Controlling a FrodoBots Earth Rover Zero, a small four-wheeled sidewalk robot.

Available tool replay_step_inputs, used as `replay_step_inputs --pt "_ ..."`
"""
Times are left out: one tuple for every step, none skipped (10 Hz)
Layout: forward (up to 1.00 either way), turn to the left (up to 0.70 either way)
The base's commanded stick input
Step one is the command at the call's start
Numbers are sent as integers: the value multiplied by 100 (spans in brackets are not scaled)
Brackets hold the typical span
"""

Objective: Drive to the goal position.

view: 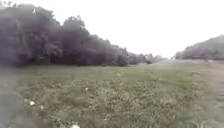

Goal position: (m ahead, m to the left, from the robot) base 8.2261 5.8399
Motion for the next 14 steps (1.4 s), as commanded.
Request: replay_step_inputs --pt "0 -26" --pt "0 -53" --pt "0 -70" --pt "0 -70" --pt "0 -70" --pt "0 -66" --pt "0 -62" --pt "0 -31" --pt "0 -24" --pt "0 -69" --pt "0 -70" --pt "18 -54" --pt "48 -25" --pt "70 0"
